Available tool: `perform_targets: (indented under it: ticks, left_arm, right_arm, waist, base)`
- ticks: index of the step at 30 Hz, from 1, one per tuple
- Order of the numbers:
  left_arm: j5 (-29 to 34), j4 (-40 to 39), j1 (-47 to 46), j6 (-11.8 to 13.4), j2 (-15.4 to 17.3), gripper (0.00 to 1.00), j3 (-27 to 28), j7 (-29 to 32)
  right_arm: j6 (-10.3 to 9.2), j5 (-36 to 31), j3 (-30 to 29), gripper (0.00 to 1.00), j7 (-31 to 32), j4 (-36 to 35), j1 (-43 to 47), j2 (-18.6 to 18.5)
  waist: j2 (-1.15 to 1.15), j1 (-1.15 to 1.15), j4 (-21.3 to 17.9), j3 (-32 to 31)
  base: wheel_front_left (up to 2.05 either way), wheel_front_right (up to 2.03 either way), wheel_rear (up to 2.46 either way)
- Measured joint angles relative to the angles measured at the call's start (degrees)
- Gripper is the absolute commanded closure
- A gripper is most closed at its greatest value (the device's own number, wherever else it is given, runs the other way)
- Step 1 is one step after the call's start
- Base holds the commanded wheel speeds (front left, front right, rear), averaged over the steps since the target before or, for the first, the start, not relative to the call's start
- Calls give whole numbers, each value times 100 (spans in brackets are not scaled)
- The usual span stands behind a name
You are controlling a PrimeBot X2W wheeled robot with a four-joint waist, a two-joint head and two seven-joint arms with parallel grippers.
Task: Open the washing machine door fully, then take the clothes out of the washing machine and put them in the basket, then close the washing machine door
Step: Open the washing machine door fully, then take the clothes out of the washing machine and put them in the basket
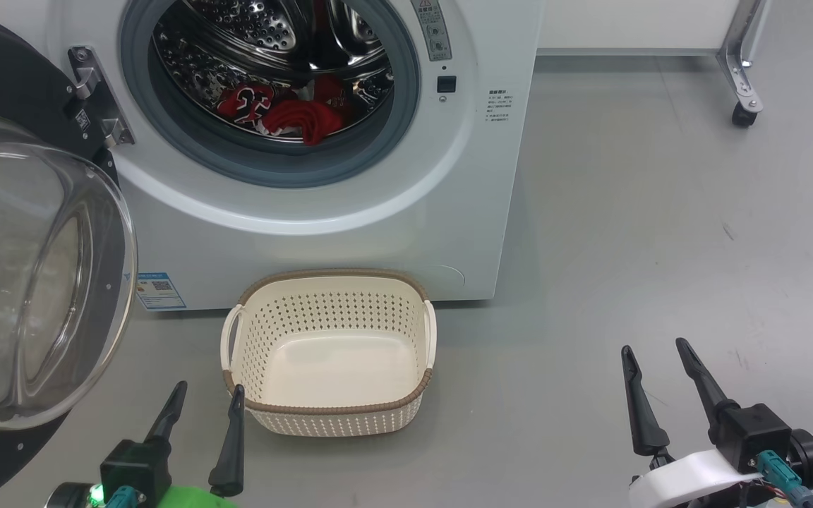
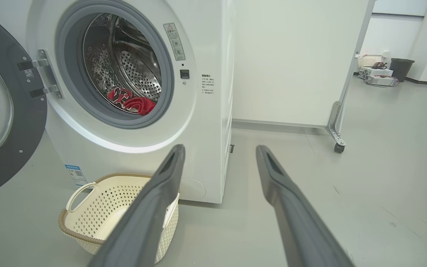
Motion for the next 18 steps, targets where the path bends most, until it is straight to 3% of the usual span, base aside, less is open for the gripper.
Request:
perform_targets:
  ticks: [18]
  left_arm:
    - [98, -243, -6, 4, 45, 0, -52, -14]
  right_arm:
    - [-1, 33, -10, 0, 0, -75, 5, 0]
  waist:
    - [0, 0, 14, 51]
  base:
    - [3, -3, 0]
